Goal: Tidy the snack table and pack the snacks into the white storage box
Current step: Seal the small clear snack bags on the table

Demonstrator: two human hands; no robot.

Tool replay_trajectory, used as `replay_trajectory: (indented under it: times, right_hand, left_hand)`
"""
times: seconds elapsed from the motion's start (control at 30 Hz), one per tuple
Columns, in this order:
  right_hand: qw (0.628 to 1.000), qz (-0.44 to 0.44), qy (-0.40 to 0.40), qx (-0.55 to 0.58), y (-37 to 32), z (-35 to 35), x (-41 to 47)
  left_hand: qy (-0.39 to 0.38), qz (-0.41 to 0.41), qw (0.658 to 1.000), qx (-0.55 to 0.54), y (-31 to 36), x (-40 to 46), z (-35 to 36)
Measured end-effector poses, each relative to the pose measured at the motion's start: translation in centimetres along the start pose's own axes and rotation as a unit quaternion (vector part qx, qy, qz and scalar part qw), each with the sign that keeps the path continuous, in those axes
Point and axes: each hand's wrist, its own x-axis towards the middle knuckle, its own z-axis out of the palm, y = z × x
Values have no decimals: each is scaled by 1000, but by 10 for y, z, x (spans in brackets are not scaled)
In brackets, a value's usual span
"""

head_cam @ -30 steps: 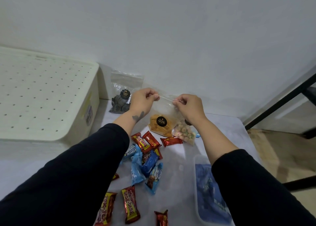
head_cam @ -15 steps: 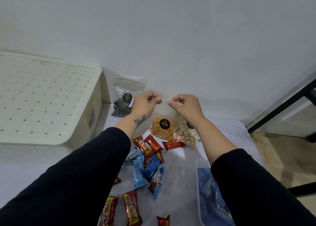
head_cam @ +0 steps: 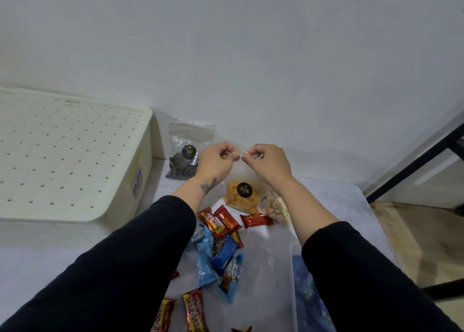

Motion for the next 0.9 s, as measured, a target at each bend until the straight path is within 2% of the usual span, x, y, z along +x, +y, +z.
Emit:
replay_trajectory:
  times: [0.53,0.63,0.77,0.83,0.9]
  right_hand:
    - [999,26,17,-34,-6,5,-2]
    - [996,38,-36,67,-3,-6,2]
    - [979,108,-89,151,0,-27,3]
    - [972,115,-92,181,2,-28,-1]
    - [972,116,-65,193,2,-24,-4]
  left_hand:
    - [18,11,999,45,-3,5,2]
    - [40,12,998,55,-5,8,-2]
    - [61,20,997,40,-3,14,-5]
    - [74,18,997,32,-1,14,-1]
    - [119,2,993,24,1,11,3]
